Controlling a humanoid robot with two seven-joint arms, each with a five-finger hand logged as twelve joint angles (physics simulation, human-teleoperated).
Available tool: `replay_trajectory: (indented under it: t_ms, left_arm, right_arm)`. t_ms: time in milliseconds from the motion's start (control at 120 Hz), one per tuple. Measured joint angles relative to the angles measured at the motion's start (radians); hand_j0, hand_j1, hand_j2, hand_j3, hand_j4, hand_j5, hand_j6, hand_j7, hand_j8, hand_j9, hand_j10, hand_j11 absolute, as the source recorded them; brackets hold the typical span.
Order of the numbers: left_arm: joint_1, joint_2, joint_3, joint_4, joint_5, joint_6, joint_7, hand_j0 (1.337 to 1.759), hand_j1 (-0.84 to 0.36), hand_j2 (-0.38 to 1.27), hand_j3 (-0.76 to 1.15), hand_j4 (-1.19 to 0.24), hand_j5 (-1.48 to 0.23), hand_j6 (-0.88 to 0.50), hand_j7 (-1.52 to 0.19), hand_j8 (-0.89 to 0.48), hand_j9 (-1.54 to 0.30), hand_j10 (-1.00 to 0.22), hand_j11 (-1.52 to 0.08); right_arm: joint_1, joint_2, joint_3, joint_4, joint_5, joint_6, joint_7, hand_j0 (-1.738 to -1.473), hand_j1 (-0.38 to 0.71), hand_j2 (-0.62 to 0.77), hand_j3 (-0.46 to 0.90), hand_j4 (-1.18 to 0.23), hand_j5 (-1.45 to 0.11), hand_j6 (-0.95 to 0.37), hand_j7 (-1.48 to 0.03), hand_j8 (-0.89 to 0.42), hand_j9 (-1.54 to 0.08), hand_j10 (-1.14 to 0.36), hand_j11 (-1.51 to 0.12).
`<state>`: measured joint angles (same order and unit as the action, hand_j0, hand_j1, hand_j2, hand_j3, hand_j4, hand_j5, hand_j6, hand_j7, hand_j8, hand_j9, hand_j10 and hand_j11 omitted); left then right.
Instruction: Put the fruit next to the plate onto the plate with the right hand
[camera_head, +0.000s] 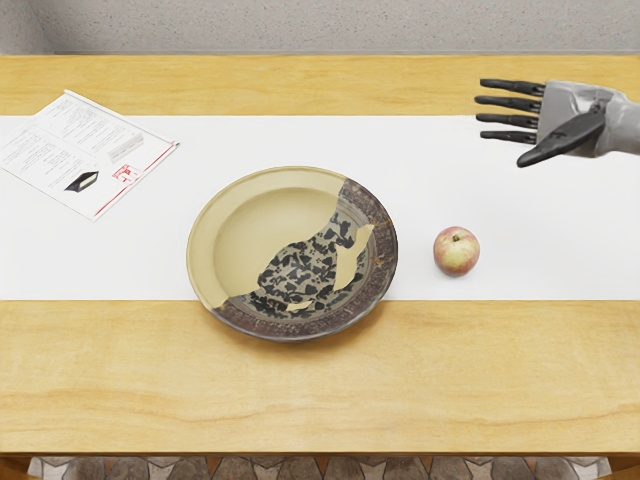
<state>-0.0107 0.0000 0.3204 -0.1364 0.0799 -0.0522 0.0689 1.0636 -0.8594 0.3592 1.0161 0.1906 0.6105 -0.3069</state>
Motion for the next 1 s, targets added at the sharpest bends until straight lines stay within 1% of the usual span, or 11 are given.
replay_trajectory:
  t_ms: [42, 183, 300, 358, 408, 500, 592, 650, 750, 858, 1000]
  left_arm:
    - [0.000, 0.000, 0.000, 0.000, 0.000, 0.000, 0.000, 1.658, 0.06, 0.05, 0.00, -0.24, -0.32, -0.25, -0.32, -0.25, -0.32, -0.24, -0.32]
    - [0.000, 0.000, 0.000, 0.000, 0.000, 0.000, 0.000, 1.658, 0.06, 0.05, 0.00, -0.24, -0.32, -0.25, -0.32, -0.24, -0.32, -0.24, -0.32]
    - [0.000, 0.000, 0.000, 0.000, 0.000, 0.000, 0.000, 1.658, 0.06, 0.05, 0.00, -0.25, -0.32, -0.25, -0.32, -0.25, -0.32, -0.24, -0.32]
    - [0.000, 0.000, 0.000, 0.000, 0.000, 0.000, 0.000, 1.658, 0.06, 0.05, 0.00, -0.25, -0.32, -0.25, -0.32, -0.25, -0.32, -0.24, -0.32]
    - [0.000, 0.000, 0.000, 0.000, 0.000, 0.000, 0.000, 1.658, 0.06, 0.05, 0.00, -0.25, -0.32, -0.25, -0.32, -0.25, -0.32, -0.24, -0.32]
    - [0.000, 0.000, 0.000, 0.000, 0.000, 0.000, 0.000, 1.658, 0.06, 0.05, 0.00, -0.24, -0.32, -0.25, -0.32, -0.24, -0.32, -0.24, -0.32]
    - [0.000, 0.000, 0.000, 0.000, 0.000, 0.000, 0.000, 1.658, 0.06, 0.05, 0.00, -0.24, -0.32, -0.24, -0.32, -0.24, -0.32, -0.24, -0.32]
    - [0.000, 0.000, 0.000, 0.000, 0.000, 0.000, 0.000, 1.658, 0.06, 0.05, 0.00, -0.24, -0.32, -0.25, -0.32, -0.25, -0.32, -0.24, -0.32]
    - [0.000, 0.000, 0.000, 0.000, 0.000, 0.000, 0.000, 1.658, 0.06, 0.05, 0.00, -0.24, -0.32, -0.25, -0.32, -0.25, -0.32, -0.24, -0.32]
    - [0.000, 0.000, 0.000, 0.000, 0.000, 0.000, 0.000, 1.658, 0.06, 0.05, 0.00, -0.25, -0.32, -0.25, -0.32, -0.25, -0.32, -0.24, -0.32]
    - [0.000, 0.000, 0.000, 0.000, 0.000, 0.000, 0.000, 1.658, 0.06, 0.05, 0.00, -0.25, -0.32, -0.25, -0.32, -0.25, -0.32, -0.24, -0.32]
  right_arm:
    - [-0.002, -0.007, 0.000, 0.000, 0.000, 0.000, 0.000, -1.658, -0.31, -0.01, 0.00, -0.03, -0.04, -0.03, -0.04, -0.03, -0.04, -0.03, -0.04]
    - [-0.005, -0.023, 0.010, -0.002, -0.001, 0.001, 0.019, -1.658, -0.31, -0.01, 0.00, -0.03, -0.04, -0.03, -0.04, -0.03, -0.04, -0.03, -0.04]
    - [-0.005, -0.047, 0.009, 0.000, -0.037, 0.001, 0.028, -1.658, -0.31, -0.01, 0.00, -0.03, -0.04, -0.03, -0.04, -0.03, -0.04, -0.03, -0.04]
    - [-0.005, -0.064, 0.015, 0.020, -0.104, 0.001, 0.050, -1.658, -0.31, -0.01, 0.00, -0.03, -0.04, -0.03, -0.04, -0.03, -0.04, -0.03, -0.04]
    - [-0.006, -0.084, 0.031, 0.071, -0.193, 0.001, 0.080, -1.658, -0.31, -0.01, 0.00, -0.03, -0.04, -0.03, -0.04, -0.03, -0.04, -0.03, -0.04]
    - [-0.006, -0.130, 0.049, 0.224, -0.373, 0.001, 0.144, -1.658, -0.31, -0.01, 0.00, -0.03, -0.05, -0.03, -0.05, -0.03, -0.05, -0.03, -0.05]
    - [-0.009, -0.158, 0.054, 0.373, -0.522, -0.042, 0.176, -1.658, -0.30, -0.01, 0.00, -0.04, -0.05, -0.04, -0.05, -0.04, -0.05, -0.04, -0.05]
    - [-0.021, -0.166, 0.054, 0.444, -0.595, -0.107, 0.186, -1.658, -0.28, -0.01, 0.00, -0.06, -0.07, -0.06, -0.07, -0.06, -0.07, -0.06, -0.07]
    - [-0.052, -0.171, 0.053, 0.530, -0.695, -0.247, 0.192, -1.658, -0.26, -0.01, 0.00, -0.08, -0.10, -0.08, -0.10, -0.08, -0.10, -0.08, -0.10]
    - [-0.101, -0.169, 0.051, 0.596, -0.801, -0.416, 0.192, -1.658, -0.24, -0.02, 0.00, -0.09, -0.12, -0.09, -0.12, -0.09, -0.12, -0.09, -0.12]
    - [-0.178, -0.161, 0.050, 0.640, -0.923, -0.568, 0.188, -1.658, -0.23, -0.02, 0.00, -0.10, -0.13, -0.10, -0.13, -0.10, -0.13, -0.10, -0.13]
